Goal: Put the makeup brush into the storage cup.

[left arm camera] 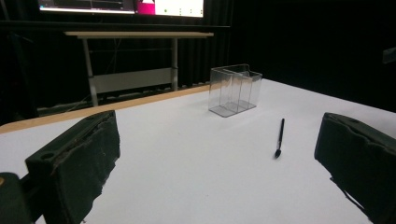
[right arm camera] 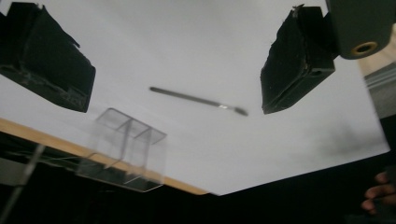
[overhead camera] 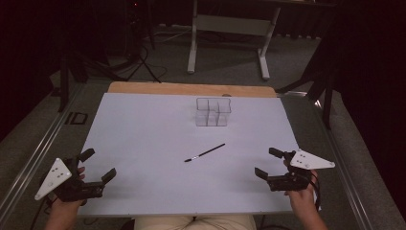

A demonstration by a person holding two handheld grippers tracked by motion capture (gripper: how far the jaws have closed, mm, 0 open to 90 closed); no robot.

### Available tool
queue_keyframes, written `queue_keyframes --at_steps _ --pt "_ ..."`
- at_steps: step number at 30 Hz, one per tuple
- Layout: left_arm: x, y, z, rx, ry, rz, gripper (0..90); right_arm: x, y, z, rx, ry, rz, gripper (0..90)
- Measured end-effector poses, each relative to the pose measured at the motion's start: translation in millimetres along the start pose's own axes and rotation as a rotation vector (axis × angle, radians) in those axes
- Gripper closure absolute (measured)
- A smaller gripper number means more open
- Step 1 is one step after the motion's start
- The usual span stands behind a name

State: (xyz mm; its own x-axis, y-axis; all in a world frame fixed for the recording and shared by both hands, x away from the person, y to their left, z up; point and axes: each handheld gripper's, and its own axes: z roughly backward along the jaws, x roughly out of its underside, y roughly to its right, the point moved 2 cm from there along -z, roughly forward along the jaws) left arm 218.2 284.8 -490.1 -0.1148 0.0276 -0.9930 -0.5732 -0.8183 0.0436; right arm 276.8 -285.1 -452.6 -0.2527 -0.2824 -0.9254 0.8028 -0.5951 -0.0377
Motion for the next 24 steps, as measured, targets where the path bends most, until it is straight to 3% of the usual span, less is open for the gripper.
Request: queue_keyframes --at_steps 3,6,12,19,21,24 --pt "-0.1 0.1 0.1 0.001 0.000 0.000 1.1 -0.8 -1.4 -2.8 -0.029 -0.012 0.014 9.8" --pt "0.1 -0.2 0.0 0.002 0.000 0.001 1.1 -0.3 -3.8 -7.5 -0.087 -0.029 0.024 9.8" --pt "0.1 0.6 -0.6 0.005 -0.003 -0.003 1.1 -1.0 -6.6 -13.0 -0.121 -0.070 0.034 9.8" --pt "-0.7 0.5 -1.2 0.002 -0.005 -0.007 1.1 -1.2 -7.6 -28.4 -0.224 -0.207 0.066 9.9" --pt "-0.8 0.3 -1.3 0.000 -0.006 -0.009 1.1 0.7 -7.3 -31.3 -0.232 -0.230 0.081 9.9" --pt "-1.0 -0.1 -0.4 -0.006 -0.004 -0.008 1.1 10.8 -5.6 -44.5 -0.282 -0.349 0.108 9.9"
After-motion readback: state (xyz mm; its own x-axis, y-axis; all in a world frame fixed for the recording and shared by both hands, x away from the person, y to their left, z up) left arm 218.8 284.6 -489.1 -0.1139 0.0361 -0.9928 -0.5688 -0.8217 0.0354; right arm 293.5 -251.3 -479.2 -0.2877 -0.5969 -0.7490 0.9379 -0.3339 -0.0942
